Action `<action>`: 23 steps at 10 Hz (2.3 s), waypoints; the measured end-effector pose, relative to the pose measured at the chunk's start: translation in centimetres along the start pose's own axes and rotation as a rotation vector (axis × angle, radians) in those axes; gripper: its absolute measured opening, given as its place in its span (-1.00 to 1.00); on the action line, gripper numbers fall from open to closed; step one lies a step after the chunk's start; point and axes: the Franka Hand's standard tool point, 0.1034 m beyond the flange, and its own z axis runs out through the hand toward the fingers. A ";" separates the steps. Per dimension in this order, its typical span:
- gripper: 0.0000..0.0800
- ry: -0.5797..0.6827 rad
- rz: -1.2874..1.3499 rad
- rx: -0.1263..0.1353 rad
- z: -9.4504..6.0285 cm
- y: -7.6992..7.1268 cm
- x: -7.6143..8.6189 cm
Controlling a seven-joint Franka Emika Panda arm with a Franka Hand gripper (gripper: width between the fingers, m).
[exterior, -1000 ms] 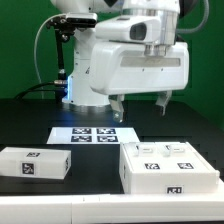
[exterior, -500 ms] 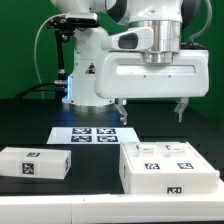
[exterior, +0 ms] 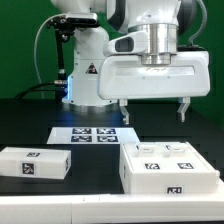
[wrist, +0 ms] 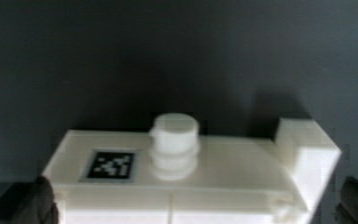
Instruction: Assemble cabinet
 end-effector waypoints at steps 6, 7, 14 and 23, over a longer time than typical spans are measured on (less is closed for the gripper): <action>0.99 0.184 0.071 -0.008 2.4 0.0 -1.6; 0.99 0.170 0.057 -0.023 3.7 0.9 -1.9; 0.99 0.084 0.024 -0.034 6.3 2.2 -0.1; 0.99 0.006 0.018 -0.017 6.4 1.3 0.9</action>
Offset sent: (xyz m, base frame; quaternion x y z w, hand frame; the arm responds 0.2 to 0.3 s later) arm 0.0000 0.0000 0.0000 0.0000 0.1296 0.0000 0.9916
